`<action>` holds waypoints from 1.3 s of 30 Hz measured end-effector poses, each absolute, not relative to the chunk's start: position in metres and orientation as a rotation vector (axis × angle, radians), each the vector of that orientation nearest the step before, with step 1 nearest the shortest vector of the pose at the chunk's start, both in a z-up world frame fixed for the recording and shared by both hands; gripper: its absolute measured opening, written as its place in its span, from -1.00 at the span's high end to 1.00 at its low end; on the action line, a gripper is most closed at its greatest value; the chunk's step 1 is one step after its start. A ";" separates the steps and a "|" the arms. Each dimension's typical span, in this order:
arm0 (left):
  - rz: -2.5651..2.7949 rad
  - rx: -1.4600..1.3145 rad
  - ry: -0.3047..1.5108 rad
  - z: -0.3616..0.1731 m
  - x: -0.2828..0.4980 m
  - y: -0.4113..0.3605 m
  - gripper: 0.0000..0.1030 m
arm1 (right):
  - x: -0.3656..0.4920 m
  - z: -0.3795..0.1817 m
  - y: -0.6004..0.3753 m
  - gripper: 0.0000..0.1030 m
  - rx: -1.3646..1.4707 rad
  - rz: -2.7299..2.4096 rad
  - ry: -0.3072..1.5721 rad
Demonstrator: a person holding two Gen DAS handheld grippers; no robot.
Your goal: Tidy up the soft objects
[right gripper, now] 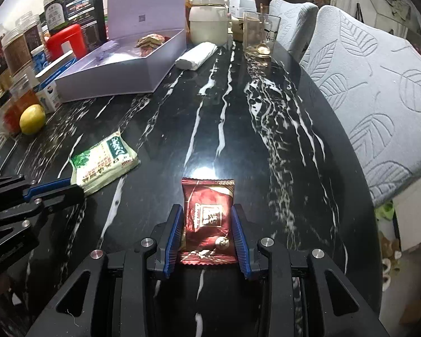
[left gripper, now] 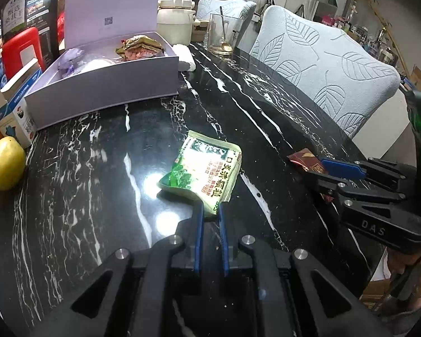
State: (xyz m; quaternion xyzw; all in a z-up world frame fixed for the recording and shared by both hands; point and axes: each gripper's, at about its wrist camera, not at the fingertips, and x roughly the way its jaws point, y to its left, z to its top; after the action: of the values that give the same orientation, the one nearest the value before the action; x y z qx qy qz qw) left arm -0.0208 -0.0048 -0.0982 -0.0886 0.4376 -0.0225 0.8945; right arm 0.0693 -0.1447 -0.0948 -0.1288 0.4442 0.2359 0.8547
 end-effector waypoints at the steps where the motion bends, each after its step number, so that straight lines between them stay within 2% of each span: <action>1: -0.047 -0.186 0.910 -0.098 -0.020 -0.004 0.79 | 0.068 -0.095 -0.145 0.33 -0.265 0.495 0.934; 5: -0.051 -0.175 0.913 -0.098 -0.018 -0.004 0.79 | 0.067 -0.095 -0.145 0.24 -0.264 0.499 0.937; 9: -0.047 -0.162 0.921 -0.098 -0.015 -0.005 0.78 | 0.066 -0.096 -0.142 -0.06 -0.260 0.510 0.940; 10: -0.045 -0.163 0.923 -0.098 -0.015 -0.005 0.78 | 0.065 -0.096 -0.141 -0.08 -0.261 0.510 0.938; 19: -0.027 -0.141 0.962 -0.097 -0.015 -0.007 0.78 | 0.063 -0.096 -0.141 -0.08 -0.271 0.504 0.932; 39: -0.037 -0.107 0.871 -0.070 -0.032 -0.007 0.77 | 0.065 -0.095 -0.147 -0.08 -0.249 0.505 0.934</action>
State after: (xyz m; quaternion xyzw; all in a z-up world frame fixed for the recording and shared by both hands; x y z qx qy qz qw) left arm -0.0318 -0.0070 -0.0695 -0.0520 0.4215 -0.0180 0.9052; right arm 0.0653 -0.1466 -0.0946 -0.1183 0.4444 0.2400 0.8549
